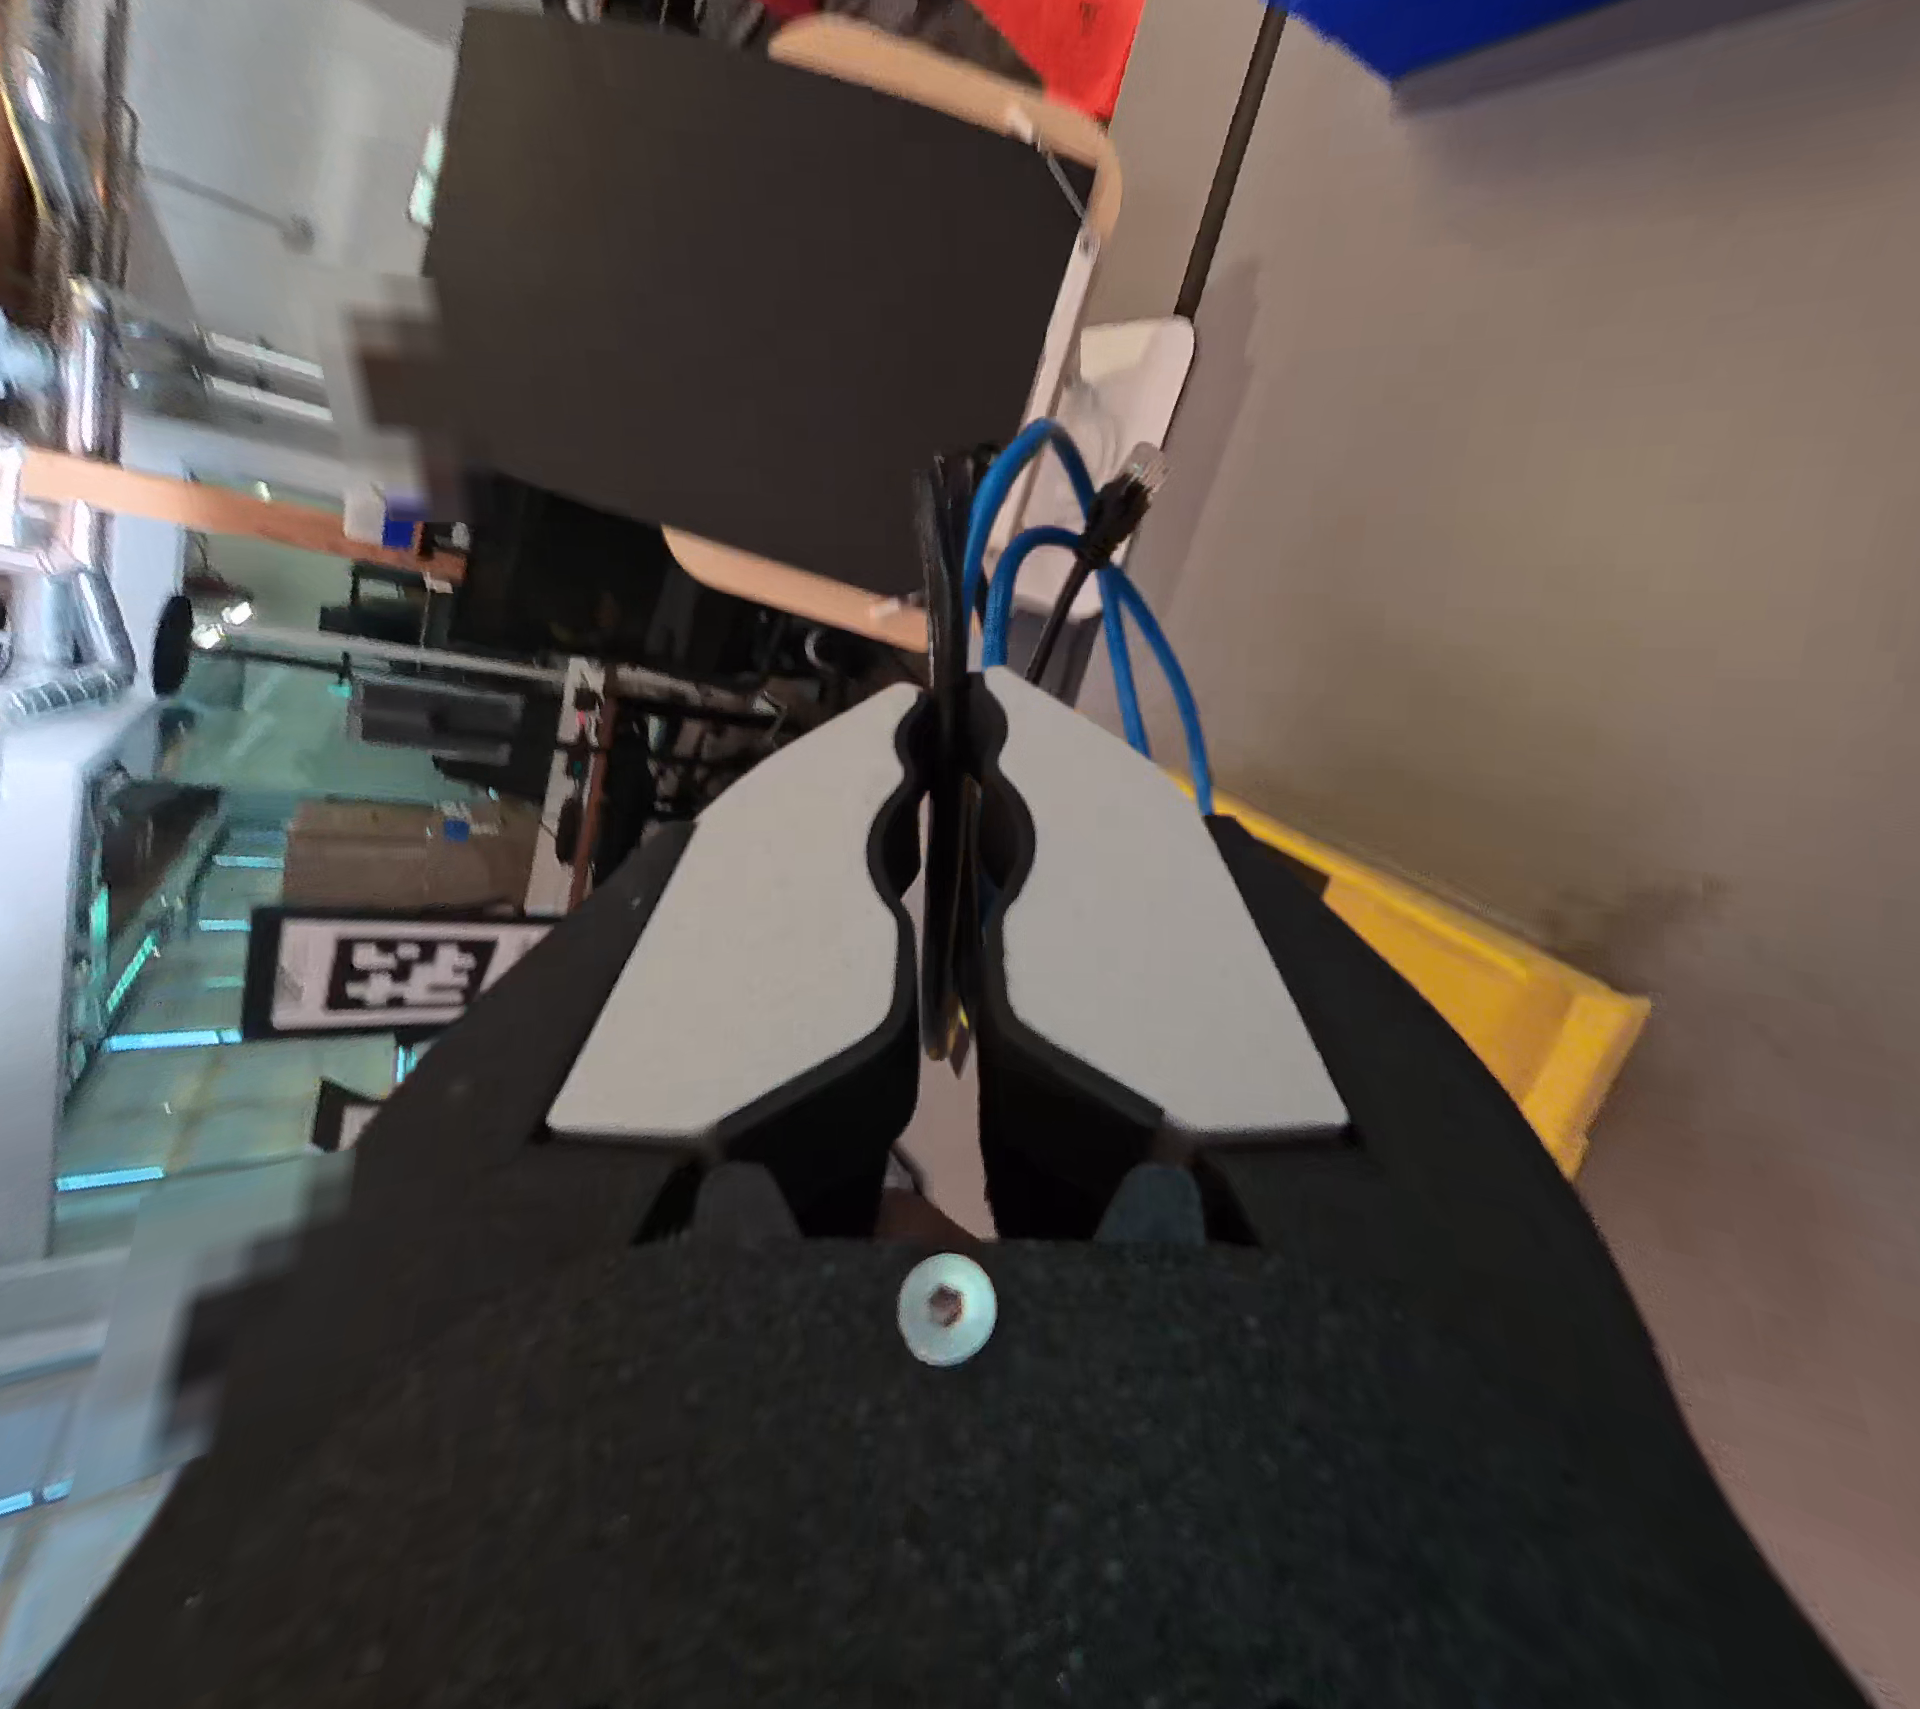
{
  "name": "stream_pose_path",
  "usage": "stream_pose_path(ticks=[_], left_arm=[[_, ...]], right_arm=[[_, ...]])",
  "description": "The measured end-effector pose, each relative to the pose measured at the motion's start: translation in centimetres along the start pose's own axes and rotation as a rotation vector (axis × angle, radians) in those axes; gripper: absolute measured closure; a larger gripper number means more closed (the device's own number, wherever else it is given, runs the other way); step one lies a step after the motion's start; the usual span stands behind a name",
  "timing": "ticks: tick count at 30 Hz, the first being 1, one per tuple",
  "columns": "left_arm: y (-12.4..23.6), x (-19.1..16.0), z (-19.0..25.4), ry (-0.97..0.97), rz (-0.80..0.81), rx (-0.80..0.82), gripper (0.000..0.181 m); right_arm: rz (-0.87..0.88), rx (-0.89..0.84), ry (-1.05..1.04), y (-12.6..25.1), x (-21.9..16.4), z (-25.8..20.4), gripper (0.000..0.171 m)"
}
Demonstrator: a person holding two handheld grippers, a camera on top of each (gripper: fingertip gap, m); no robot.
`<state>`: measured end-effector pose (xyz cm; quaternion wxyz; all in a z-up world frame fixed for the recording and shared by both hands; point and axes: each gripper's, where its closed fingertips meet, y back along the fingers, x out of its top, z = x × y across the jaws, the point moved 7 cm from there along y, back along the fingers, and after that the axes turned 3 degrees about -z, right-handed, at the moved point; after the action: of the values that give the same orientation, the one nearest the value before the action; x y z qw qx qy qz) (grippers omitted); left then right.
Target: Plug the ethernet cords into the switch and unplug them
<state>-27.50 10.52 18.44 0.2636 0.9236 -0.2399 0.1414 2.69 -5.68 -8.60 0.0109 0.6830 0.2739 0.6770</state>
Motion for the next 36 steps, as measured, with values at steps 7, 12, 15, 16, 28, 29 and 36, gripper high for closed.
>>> stream_pose_path(ticks=[7,12,15,16,28,29,36], left_arm=[[-2.0,6.8,1.6,-0.067,0.162,-0.056,0.175],[-6.9,6.9,7.6,-0.060,0.157,-0.171,0.175],[-9.8,5.6,11.7,-0.032,0.129,-0.240,0.175],[-10.6,5.2,13.0,-0.017,0.126,-0.265,0.175],[-12.5,5.9,27.5,0.239,0.231,-0.432,0.175],[-12.8,6.2,28.3,0.317,0.213,-0.427,0.176],[-12.8,9.0,31.9,0.568,0.165,-0.548,0.159]], right_arm=[[0.003,-0.007,0.021,0.2,0.0,-0.2,0.157],[0.004,-0.009,0.024,0.4,0.0,-0.1,0.157],[0.002,-0.007,0.026,0.5,0.0,-0.2,0.157],[0.002,-0.007,0.027,0.5,0.0,-0.2,0.157],[-0.026,-0.009,0.028,-0.1,-0.4,0.0,0.157],[-0.029,-0.010,0.028,-0.1,-0.4,0.0,0.157],[-0.033,-0.016,0.001,-0.1,-0.6,0.6,0.157]])
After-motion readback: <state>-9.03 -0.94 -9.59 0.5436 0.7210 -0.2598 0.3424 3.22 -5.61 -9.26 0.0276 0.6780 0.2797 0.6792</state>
